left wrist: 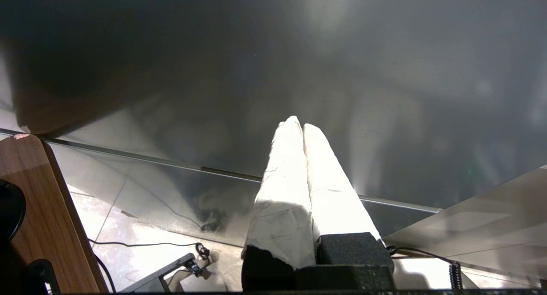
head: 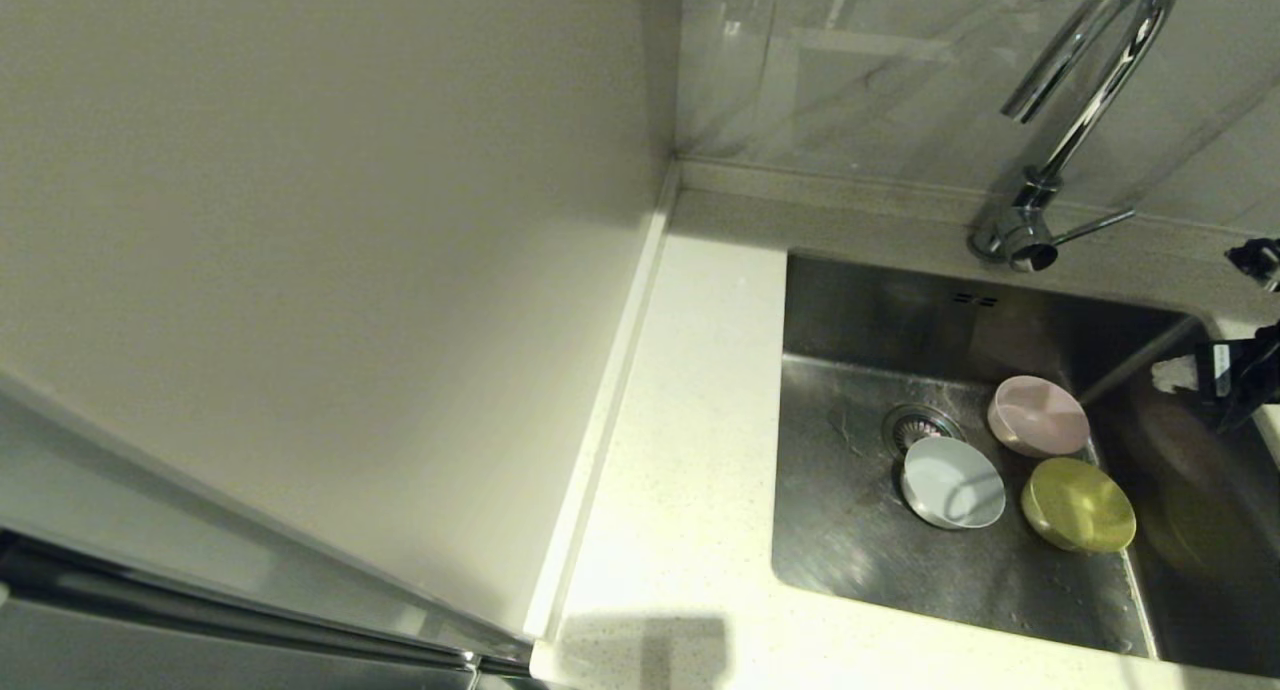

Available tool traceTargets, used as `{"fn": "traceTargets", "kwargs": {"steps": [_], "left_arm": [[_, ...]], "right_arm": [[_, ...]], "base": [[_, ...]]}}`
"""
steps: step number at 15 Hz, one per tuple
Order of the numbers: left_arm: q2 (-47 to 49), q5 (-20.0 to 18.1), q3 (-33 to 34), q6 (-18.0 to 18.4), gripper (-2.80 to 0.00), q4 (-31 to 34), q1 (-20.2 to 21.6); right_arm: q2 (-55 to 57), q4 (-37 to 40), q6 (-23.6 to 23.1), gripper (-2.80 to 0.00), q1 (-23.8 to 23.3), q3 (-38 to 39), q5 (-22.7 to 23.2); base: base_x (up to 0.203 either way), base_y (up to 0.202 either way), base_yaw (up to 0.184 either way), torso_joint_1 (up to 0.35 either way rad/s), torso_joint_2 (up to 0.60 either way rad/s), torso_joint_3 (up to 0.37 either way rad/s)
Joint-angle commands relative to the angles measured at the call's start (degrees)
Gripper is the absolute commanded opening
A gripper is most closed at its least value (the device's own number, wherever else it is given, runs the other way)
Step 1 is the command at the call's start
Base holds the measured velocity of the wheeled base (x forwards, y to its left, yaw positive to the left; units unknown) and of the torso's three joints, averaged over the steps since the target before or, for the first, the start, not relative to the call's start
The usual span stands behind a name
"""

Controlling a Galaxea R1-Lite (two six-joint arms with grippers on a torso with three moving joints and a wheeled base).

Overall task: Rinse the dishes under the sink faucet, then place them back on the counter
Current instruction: Put a bowl into the sink, then turn on the faucet

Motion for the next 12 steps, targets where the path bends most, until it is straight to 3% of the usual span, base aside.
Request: {"fn": "traceTargets", "kwargs": {"steps": [1,6,10,12], "left_arm": [[0.0,0.0,0.2,0.0,-2.8,0.0,0.0],[0.0,0.0,0.2,0.0,-2.8,0.0,0.0],[0.0,0.0,0.2,0.0,-2.8,0.0,0.0],[0.0,0.0,0.2,0.0,-2.8,0.0,0.0]], "right_arm": [[1.2,1.0,0.8,-2.8,-2.3,-5.3,0.8],[2.5,1.2,4.5,-2.8,-3.1,-12.8,2.6],[2.5,0.3,8.7,-2.8,-2.6,-19.2,8.8],[3.1,-3.8,10.7,-2.8,-0.6,-19.9,12.4]], "base": [[0.0,0.0,0.0,0.0,0.0,0.0],[0.0,0.0,0.0,0.0,0.0,0.0],[0.0,0.0,0.0,0.0,0.0,0.0],[0.0,0.0,0.0,0.0,0.0,0.0]]}}
